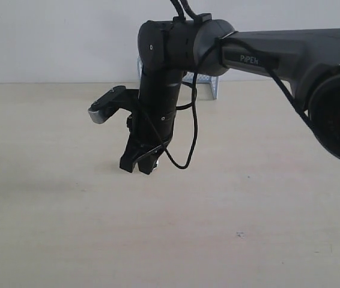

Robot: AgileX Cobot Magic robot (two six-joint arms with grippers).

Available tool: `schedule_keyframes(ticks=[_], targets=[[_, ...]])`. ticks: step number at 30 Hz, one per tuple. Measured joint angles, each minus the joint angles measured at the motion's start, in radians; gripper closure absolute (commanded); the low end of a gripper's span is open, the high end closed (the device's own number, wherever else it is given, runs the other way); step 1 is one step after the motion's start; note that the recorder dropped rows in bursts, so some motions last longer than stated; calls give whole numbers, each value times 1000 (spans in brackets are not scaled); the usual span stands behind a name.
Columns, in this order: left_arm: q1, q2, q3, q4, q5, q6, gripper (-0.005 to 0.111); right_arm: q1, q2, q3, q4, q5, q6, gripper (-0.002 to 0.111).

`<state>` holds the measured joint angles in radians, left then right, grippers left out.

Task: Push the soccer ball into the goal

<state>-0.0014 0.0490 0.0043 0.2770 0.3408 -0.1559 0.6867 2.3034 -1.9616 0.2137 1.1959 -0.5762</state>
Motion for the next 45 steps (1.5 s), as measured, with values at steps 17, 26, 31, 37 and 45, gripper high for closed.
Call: schedule_keyframes(ticks=[17,26,31,37,45], targets=[[0,0,0,0,0,0,100,0,92,-125,-6,7,29,108],[0,0,0,0,0,0,100,0,123,-140,-6,12,30,108],[0,0,0,0,0,0,100,0,134,-140,-6,19,16,108],[0,0,0,0,0,0,100,0,134,-140,-6,19,-27,108],[0,0,0,0,0,0,100,0,134,-140,-8,19,-76,108]])
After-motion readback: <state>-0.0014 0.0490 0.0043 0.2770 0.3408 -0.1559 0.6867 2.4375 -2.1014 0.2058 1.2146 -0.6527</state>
